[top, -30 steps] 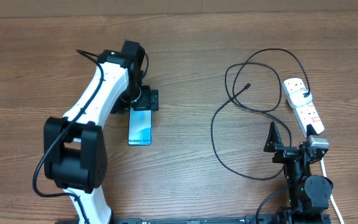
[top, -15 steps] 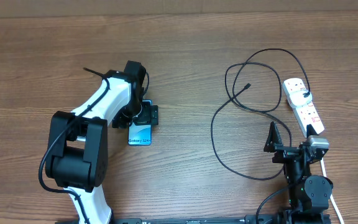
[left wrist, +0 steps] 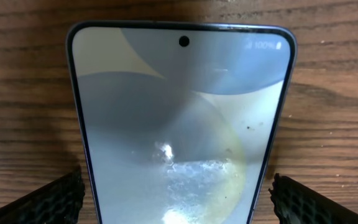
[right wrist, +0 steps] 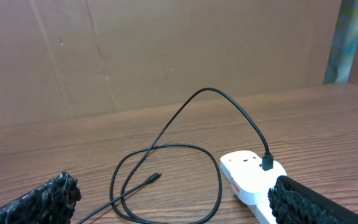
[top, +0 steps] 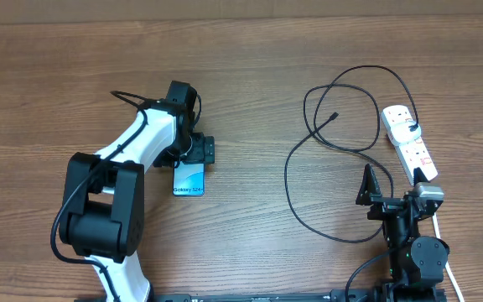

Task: Plug charger to phone and switch on socket
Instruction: 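Close left gripper on the phone's edge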

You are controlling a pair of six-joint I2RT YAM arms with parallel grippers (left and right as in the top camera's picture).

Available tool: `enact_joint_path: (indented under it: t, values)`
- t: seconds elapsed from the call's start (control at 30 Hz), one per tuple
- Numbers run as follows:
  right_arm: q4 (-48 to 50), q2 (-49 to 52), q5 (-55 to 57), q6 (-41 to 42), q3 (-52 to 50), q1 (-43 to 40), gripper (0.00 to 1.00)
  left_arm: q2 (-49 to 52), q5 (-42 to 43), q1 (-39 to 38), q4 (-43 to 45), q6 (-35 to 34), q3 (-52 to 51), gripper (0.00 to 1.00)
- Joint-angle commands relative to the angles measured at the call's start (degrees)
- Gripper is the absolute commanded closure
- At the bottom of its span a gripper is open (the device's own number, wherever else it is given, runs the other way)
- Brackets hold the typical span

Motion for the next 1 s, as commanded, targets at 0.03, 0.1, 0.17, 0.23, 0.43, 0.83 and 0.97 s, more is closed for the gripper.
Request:
enact_joint_path:
  t: [0.03,0.1,0.17,0.23,0.43,0.83,0.97]
  values:
    - [0.35,-0.04,0.15,-0.07,-0.59,-0.09,0.0,1.57,1.38,-0.42,0.83,1.99,-4.15,0.0]
    - [0.35,-0.04,0.15,-0.07,-0.59,-0.09,0.0,1.6,1.36,-0.44,1.22,2.01,-5.09,0.01]
    - [0.35,-0.04,0.15,-0.09,-0.59,-0.09,0.0,1.6,1.33,-0.48,1.68,2.03,-5.95,0.0]
    - [0.35,-0.04,0.15,-0.07,-0.59,-0.09,0.0,1.6,1.36,-0.48,2.01,2.01,-6.51,0.0]
    - [0.35,-0.04,0.15,-0.07,-0.59,-0.11,0.0,1.6,1.36,-1.33,2.05,1.99,-6.73,0.0]
    - [0.35,-0.04,0.15,-0.07,-0.59,-0.09,0.0,1.6,-0.28,-3.32,1.31,-0.76,-6.73,0.0]
    - [0.35,-0.04,0.15,-0.07,-0.59,-0.09,0.0,1.6,0.81,-3.39,0.76,-2.21,-6.73,0.04]
